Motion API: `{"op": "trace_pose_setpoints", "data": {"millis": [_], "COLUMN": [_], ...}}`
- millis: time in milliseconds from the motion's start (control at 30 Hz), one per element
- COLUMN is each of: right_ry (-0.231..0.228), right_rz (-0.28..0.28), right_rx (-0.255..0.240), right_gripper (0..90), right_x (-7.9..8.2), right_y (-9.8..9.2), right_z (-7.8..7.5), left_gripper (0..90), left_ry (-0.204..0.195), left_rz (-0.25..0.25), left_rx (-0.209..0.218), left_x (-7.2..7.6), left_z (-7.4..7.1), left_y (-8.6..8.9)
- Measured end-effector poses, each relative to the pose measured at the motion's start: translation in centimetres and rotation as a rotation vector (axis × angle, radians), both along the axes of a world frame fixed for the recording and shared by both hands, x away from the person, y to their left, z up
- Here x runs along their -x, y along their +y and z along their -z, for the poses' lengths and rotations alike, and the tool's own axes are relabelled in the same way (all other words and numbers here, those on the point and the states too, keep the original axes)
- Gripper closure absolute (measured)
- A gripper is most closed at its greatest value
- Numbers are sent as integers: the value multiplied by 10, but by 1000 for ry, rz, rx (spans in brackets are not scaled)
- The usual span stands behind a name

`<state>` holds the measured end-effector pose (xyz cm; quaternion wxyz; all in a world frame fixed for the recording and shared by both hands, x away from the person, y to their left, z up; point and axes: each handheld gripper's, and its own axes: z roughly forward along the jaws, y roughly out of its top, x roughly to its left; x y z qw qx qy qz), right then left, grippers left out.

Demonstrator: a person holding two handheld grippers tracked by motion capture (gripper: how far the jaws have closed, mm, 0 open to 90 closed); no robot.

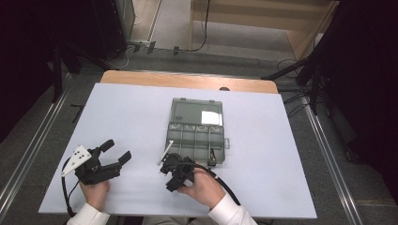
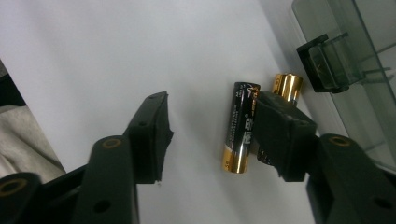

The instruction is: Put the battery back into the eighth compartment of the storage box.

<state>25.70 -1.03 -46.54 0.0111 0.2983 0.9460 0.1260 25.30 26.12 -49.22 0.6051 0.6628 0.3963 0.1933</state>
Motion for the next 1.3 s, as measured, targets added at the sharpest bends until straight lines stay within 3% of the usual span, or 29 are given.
{"op": "trace_pose_setpoints", "data": {"millis": [200,367,633,900,1300], "right_ry": [39,50,60,71,42], "right_rz": [34,47,64,85,125], "right_rx": [22,58,63,16,-110], "right_gripper": [600,769,781,781,780], "right_x": [-4,-5,-5,-5,-4], "right_y": [1,3,4,0,-15], "right_z": [3,6,6,-1,-20], "left_gripper": [132,132,132,132,132], "left_ry": [0,-2,-1,2,-1], "left_rz": [5,6,5,2,3], "left_rx": [0,0,0,0,1], "left_x": [0,1,0,0,0], "left_z": [0,0,0,0,0], "left_y": [0,0,0,0,0]}}
